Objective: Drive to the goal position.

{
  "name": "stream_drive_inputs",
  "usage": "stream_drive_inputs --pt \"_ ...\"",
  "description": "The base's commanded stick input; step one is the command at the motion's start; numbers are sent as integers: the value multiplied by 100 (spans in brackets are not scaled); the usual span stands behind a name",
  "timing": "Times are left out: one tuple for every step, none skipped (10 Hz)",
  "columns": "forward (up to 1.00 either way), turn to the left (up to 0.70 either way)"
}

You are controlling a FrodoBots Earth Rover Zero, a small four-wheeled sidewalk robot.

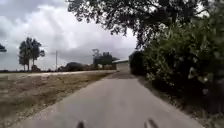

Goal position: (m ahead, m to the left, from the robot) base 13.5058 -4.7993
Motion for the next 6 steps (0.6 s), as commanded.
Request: stream_drive_inputs --pt "85 17" --pt "85 25" --pt "85 11" --pt "85 0" --pt "85 0" --pt "85 0"
